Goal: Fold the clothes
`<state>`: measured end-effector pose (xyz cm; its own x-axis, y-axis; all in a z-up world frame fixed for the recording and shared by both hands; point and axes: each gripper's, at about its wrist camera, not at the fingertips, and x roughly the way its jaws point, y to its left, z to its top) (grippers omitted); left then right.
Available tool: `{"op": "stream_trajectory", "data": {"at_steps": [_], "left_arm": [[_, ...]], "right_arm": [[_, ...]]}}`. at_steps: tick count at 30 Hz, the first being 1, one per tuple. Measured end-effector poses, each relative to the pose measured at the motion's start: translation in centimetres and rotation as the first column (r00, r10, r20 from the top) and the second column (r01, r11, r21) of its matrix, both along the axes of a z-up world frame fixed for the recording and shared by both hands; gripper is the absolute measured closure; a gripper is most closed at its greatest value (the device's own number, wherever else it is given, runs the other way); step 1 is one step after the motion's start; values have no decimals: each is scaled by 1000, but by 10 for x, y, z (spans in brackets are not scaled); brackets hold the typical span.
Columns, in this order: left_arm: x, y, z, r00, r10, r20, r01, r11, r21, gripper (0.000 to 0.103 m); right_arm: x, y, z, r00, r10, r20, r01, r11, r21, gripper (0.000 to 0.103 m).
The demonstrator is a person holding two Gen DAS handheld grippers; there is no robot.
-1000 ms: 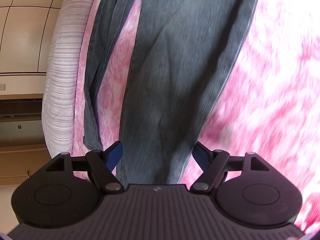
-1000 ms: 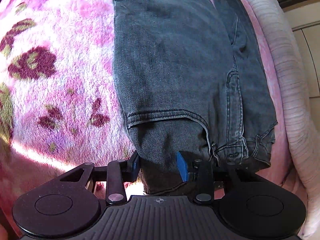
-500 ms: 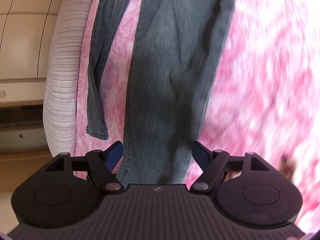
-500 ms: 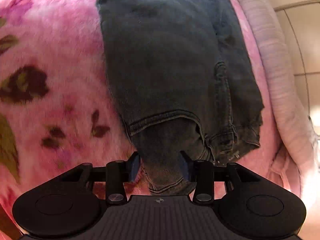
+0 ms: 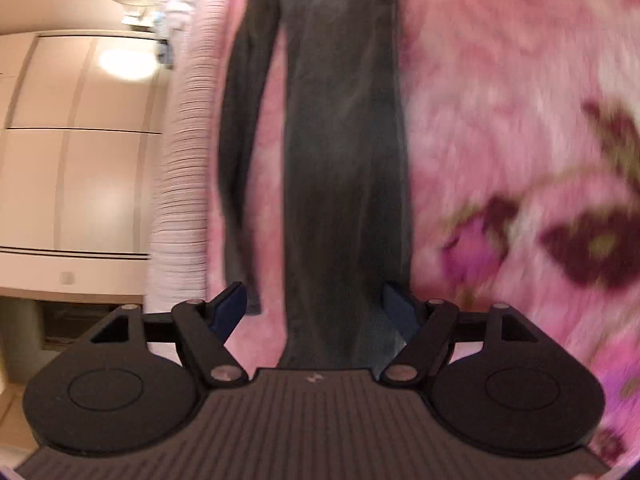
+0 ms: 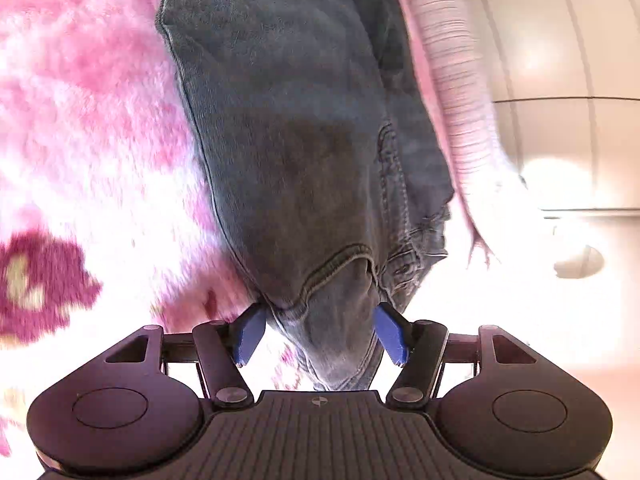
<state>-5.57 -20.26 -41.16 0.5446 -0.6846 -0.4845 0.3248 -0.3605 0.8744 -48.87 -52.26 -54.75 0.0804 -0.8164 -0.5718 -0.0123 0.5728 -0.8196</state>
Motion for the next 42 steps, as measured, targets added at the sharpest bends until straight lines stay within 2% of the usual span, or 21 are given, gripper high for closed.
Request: {"op": "stream_trajectory", "data": {"at_steps": [4, 7, 10, 12, 15, 16, 18, 20, 21, 22, 23, 24, 25, 26, 27, 30, 36, 40, 42], "left_arm": [[11, 13, -11, 1000, 11, 27, -9, 997, -71, 37], [9, 19, -19, 1000, 17, 23, -14, 992, -128, 48], [4, 23, -26, 999, 29, 33, -23, 986, -163, 62], [-3, 23, -31, 999, 29, 37, -23, 987, -159, 77], [0, 14, -32, 998, 22, 66, -13, 991, -132, 80], [-1, 11, -32, 997, 25, 73, -15, 992, -128, 79], [-4, 11, -30, 995, 24, 99, -12, 993, -121, 71], [-5, 12, -30, 993, 29, 112, -17, 994, -112, 70], [-4, 13, -31, 993, 37, 111, -26, 994, -105, 72], [-3, 14, -32, 993, 45, 110, -35, 995, -97, 76], [-3, 15, -33, 993, 53, 109, -44, 995, -90, 89], [1, 12, -34, 991, 83, 108, -75, 995, -72, 102], [5, 6, -34, 990, 104, 92, -98, 993, -65, 103], [8, 5, -32, 990, 115, 80, -109, 991, -76, 103], [11, 7, -29, 989, 127, 78, -120, 990, -78, 103], [18, 12, -20, 984, 161, 73, -155, 984, -85, 103], [1, 33, -16, 987, 163, 1, -163, 985, -59, 101], [-14, 43, -21, 988, 155, -9, -155, 986, -58, 100], [-14, 46, -20, 990, 141, 3, -141, 989, -54, 92]], "right_arm": [[-1, 5, -18, 998, 49, 26, -46, 994, -101, 41], [-9, 4, -17, 996, 40, 86, -30, 993, -113, 41], [-13, 7, -14, 993, 34, 111, -21, 993, -116, 41], [-10, 5, -13, 995, 43, 87, -33, 993, -109, 41], [-6, 0, -12, 997, 55, 49, -50, 994, -96, 41], [-5, -1, -12, 998, 50, 40, -46, 995, -87, 41], [-3, 0, -10, 999, 36, 26, -35, 997, -66, 41], [-2, 0, -11, 998, 61, 8, -61, 995, -78, 41], [-3, -1, -10, 998, 63, 15, -62, 995, -75, 41], [-5, -3, -11, 998, 62, 25, -60, 996, -70, 41], [-6, -5, -11, 998, 61, 35, -58, 996, -66, 42], [-8, -7, -12, 997, 59, 45, -56, 997, -62, 50], [-9, -9, -13, 997, 57, 55, -54, 997, -57, 59], [-12, -7, -17, 997, 71, 29, -69, 995, -66, 89], [-15, -4, -23, 996, 87, -6, -87, 993, -76, 93], [-27, -3, -20, 994, 111, 9, -110, 989, -95, 97], [-39, 1, 3, 990, 120, 70, -112, 988, -110, 97], [-37, 0, -4, 991, 128, 38, -124, 989, -85, 97], [-39, 5, -12, 991, 135, 2, -135, 987, -93, 95]]}}
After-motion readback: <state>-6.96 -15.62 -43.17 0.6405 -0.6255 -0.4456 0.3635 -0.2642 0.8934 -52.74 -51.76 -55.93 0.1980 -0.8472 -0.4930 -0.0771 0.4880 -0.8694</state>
